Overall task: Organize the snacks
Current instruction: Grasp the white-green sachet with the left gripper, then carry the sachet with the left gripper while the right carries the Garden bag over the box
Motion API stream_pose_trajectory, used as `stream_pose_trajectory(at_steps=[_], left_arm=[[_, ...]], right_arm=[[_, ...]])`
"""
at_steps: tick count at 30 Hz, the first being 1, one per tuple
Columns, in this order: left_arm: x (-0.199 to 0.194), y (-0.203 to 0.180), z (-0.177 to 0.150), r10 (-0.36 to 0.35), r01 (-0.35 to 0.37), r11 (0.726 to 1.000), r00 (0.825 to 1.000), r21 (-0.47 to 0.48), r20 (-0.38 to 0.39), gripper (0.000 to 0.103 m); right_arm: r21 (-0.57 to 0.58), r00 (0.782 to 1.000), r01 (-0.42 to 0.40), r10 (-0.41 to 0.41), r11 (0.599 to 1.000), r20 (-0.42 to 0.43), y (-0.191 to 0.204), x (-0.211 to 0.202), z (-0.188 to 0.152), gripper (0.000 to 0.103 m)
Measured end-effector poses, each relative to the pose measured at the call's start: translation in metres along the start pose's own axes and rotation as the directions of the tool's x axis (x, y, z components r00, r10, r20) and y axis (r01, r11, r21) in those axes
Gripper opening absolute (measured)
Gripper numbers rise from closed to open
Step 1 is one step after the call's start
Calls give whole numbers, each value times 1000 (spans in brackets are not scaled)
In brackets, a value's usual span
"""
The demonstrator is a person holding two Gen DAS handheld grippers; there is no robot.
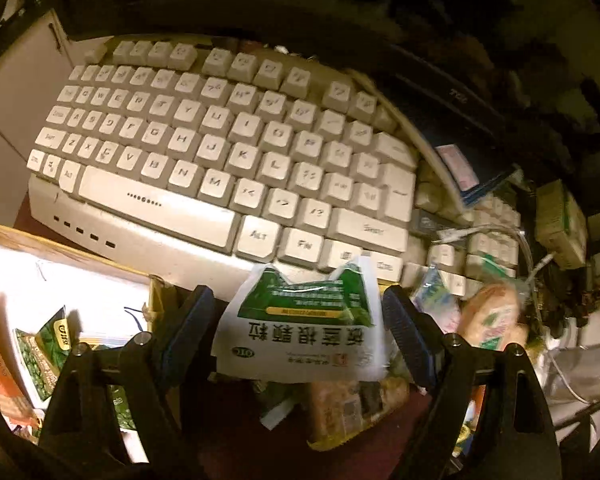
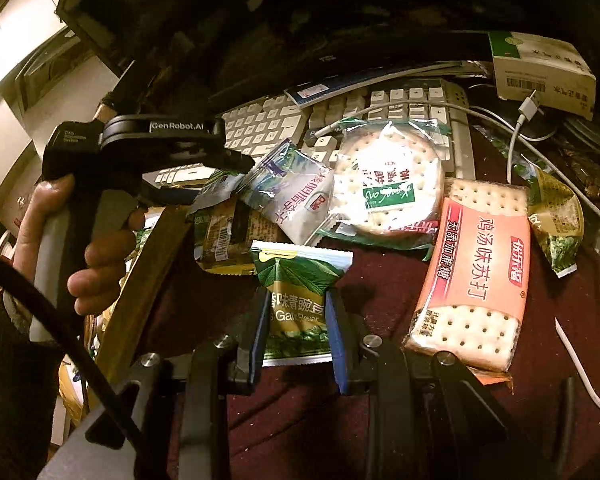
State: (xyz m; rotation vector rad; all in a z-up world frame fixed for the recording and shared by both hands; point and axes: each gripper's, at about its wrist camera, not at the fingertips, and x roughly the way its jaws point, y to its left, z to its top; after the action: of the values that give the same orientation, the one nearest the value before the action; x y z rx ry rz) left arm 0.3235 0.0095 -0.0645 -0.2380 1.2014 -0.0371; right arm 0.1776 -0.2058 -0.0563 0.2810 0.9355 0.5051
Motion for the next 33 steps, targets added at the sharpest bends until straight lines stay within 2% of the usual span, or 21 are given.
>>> stream_pose_trajectory(at_steps=[1,4,9,14,20,23,26,28,30,33], left_arm=[[2,1,0,-19,19,1000,1000,-14,-6,76],[3,8,-4,-44,44,997,999,-63,6,66],[-7,25,-25,-37,43,995,997,-90,66,56],[-32,36,-53,-61,73,992,992,-106,111,54],[-72,42,-104,-86,103,988,986,-117,140,54],[-84,33,-132,-113,130,987,981,-99,155,54],[-95,32,-165,-118,138,986,972,-89,202,54],[-99,36,-187,-104,132,985,967,-110,231,54],[-105,46,-203,-106,143,980,965,-141,240,54],[-123,67,-215,-141,193,966,952,-175,273,54]], right_arm=[[2,1000,0,0,1000,1,-1,0,0,27],[6,1000,4,-4,1000,7,-3,-2,1,27],[8,1000,9,-9,1000,13,-3,-5,0,27],[8,1000,18,-18,1000,4,-4,-4,-2,27],[-8,1000,18,-18,1000,0,1,0,-3,27],[-27,1000,-2,3,1000,6,6,1,-4,27],[-73,999,-46,48,996,23,16,-3,-7,27],[-108,996,-80,85,991,38,23,-6,-7,27],[-144,995,-81,87,986,38,30,-4,-9,27],[-161,996,-79,83,984,17,34,3,-11,27]])
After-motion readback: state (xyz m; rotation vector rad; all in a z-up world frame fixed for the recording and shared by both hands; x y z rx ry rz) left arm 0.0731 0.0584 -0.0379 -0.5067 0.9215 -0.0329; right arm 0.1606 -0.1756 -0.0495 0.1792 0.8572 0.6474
